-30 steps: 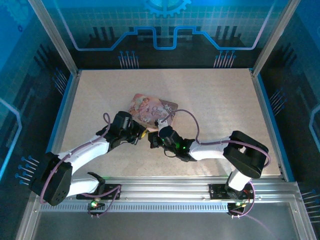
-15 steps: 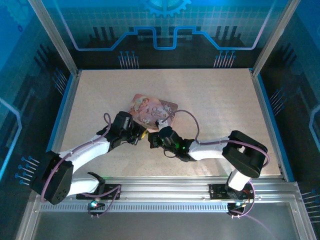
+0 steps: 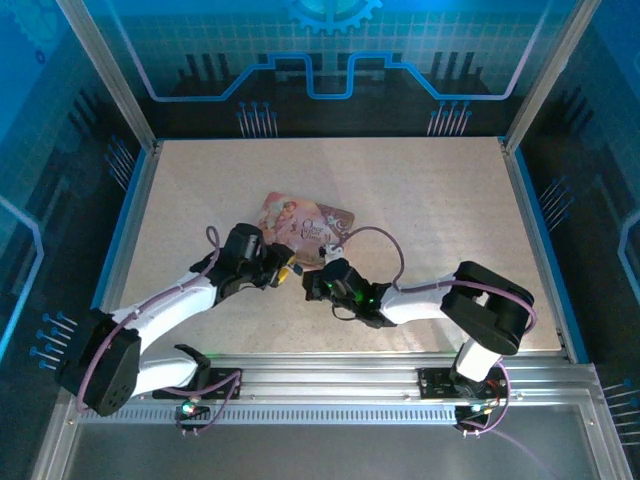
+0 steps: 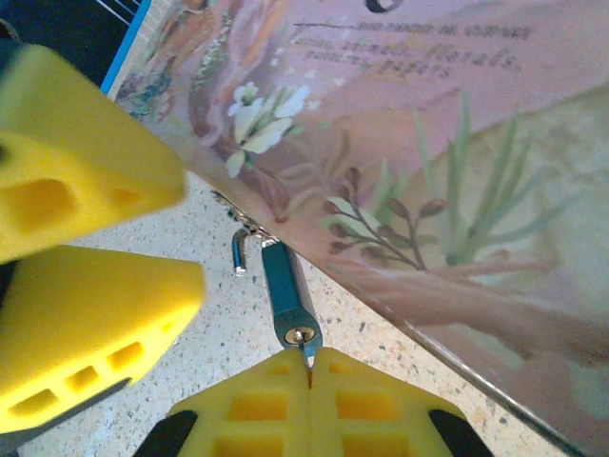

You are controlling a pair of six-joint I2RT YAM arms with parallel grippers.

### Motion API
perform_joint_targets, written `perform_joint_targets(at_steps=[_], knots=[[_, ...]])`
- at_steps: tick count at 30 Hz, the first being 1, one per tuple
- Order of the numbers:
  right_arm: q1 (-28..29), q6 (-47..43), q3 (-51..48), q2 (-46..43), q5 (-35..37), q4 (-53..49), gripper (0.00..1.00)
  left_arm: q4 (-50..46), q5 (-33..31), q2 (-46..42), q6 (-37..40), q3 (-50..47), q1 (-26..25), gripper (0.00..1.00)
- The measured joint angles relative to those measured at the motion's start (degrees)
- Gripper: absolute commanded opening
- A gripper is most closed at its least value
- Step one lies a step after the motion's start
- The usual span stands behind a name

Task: Unlock a padlock with a key

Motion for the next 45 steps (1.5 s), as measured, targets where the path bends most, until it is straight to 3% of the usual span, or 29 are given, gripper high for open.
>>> perform_joint_targets(at_steps=[13, 23, 27, 37, 45], knots=[[-0.5, 15.2, -8.0, 0.0, -3.3, 9.1, 0.0, -6.1, -2.3, -2.4, 5.9, 2.5, 0.0, 0.52], [-1.9, 20.6, -10.0, 1.2, -6.1, 14.3, 0.0, -8.8, -3.5, -3.6, 10.3, 3.8, 0.1, 0.58], [-2.2, 20.9, -10.5, 1.3, -6.2, 15.1, 0.11, -10.8, -4.0, -3.7, 13.7, 5.8, 0.6, 0.65], [-2.9, 16.0, -10.5, -3.4, -5.6, 8.6, 0.34, -15.3, -3.5, -4.5, 29.4, 10.7, 10.0, 0.85], [-4.4, 10.6, -11.5, -4.4, -7.3, 11.5, 0.43, -16.1, 2.0, 2.1, 41.0, 16.2, 19.8, 0.84]])
